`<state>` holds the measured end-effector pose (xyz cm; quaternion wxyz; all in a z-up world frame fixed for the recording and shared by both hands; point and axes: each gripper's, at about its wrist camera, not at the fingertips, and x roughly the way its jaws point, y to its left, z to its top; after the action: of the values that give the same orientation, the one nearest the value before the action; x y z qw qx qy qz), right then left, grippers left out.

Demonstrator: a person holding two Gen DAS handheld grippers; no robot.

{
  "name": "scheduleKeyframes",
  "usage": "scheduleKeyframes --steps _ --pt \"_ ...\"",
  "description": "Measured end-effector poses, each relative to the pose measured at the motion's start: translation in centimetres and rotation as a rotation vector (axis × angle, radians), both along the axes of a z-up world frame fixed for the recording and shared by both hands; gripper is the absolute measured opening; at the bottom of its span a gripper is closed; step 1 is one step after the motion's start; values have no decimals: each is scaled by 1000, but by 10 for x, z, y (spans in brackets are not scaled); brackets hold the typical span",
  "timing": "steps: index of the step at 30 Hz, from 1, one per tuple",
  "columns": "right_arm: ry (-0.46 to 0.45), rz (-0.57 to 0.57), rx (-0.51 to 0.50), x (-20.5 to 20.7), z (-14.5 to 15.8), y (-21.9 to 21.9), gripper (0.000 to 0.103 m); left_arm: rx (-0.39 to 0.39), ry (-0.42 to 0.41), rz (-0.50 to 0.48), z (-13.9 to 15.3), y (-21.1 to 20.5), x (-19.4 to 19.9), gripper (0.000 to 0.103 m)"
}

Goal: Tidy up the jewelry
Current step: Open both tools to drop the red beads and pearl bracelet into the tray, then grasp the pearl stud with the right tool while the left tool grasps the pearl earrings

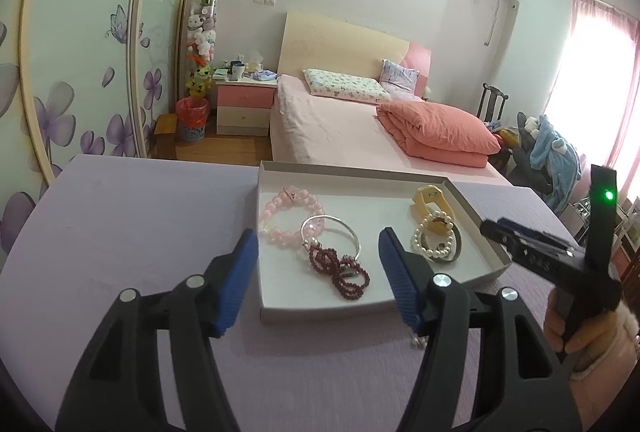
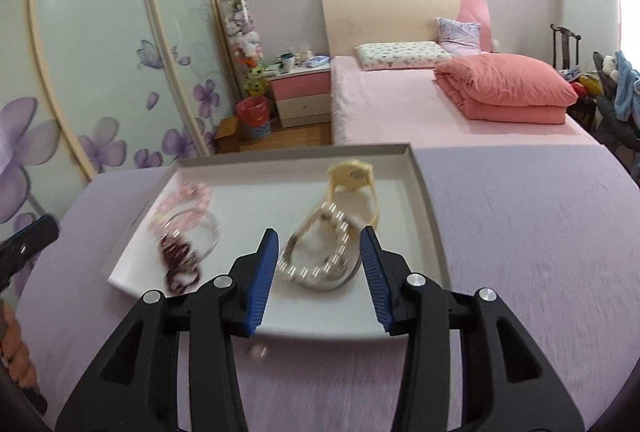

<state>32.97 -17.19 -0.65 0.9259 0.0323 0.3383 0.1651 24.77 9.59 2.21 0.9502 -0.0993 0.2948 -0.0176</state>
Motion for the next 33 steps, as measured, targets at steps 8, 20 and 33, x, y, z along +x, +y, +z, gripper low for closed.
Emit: scheduleKeyframes --steps 8,20,33 --pt "78 101 -22 -39 -25 18 34 -6 -8 -5 0 2 -34 65" --pt "164 119 -65 -44 -49 40 34 -6 -16 -16 3 2 -61 66" --pt "193 101 -116 -34 -57 46 24 -6 -7 -24 4 1 -65 66"
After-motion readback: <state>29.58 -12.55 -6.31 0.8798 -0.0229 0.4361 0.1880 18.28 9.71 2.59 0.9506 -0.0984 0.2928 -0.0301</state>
